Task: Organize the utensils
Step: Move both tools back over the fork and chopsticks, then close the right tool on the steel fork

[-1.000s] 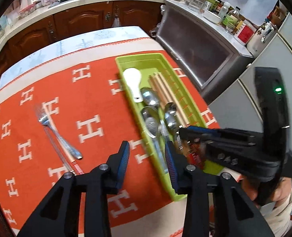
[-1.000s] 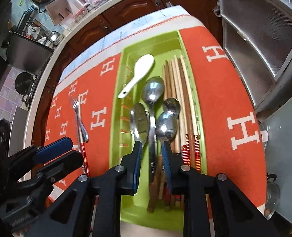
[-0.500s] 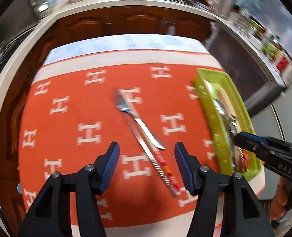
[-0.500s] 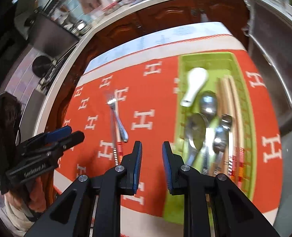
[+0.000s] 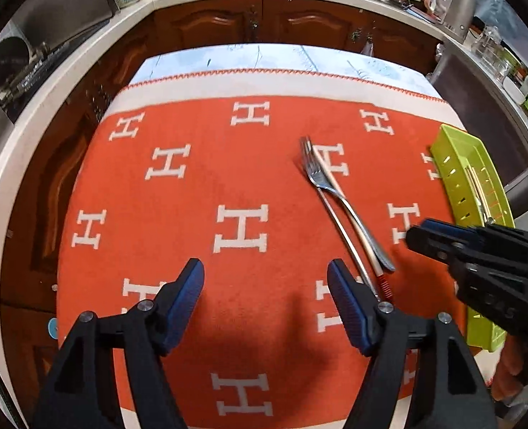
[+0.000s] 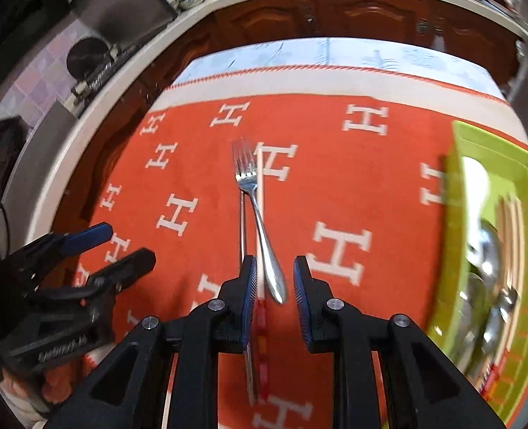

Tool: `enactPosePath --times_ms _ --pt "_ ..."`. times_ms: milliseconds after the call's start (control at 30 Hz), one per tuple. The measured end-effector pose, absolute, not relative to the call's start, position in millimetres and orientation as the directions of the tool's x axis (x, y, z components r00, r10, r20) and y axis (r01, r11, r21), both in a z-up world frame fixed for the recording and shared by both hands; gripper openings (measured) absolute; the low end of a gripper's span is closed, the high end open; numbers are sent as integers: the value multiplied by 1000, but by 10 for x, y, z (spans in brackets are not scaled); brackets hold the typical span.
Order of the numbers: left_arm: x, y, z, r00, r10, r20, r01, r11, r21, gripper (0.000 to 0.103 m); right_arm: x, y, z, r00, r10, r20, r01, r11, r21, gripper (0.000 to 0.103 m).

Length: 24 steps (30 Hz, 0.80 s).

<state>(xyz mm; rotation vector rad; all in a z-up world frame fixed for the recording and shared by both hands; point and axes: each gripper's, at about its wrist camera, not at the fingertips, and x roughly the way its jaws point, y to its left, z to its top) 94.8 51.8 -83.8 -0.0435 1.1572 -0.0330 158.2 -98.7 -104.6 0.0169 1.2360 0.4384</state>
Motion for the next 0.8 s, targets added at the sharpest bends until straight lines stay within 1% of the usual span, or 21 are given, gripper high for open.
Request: enactPosePath --times_ms 167,433,533,600,800 --pt "990 609 -981 380 -76 -922 -13 996 -87 70 1791 -690 -1285 263 261 -929 -359 920 157 21" --pt "1070 815 -1146 354 -113 -928 -50 989 -139 70 2016 -410 -1486 287 191 -939 -389 919 68 21" --pt "1087 861 -1193 347 -124 -930 -58 986 -153 70 2050 -377 -1521 300 182 -937 -397 917 51 16" --pt "1096 881 -1225 341 -133 -931 -61 985 -163 70 2050 -386 -1518 305 184 -935 -392 919 53 7" --pt "1116 874 -1254 338 -146 -930 -56 983 -174 70 2034 -553 -1490 300 217 -929 -340 934 109 6"
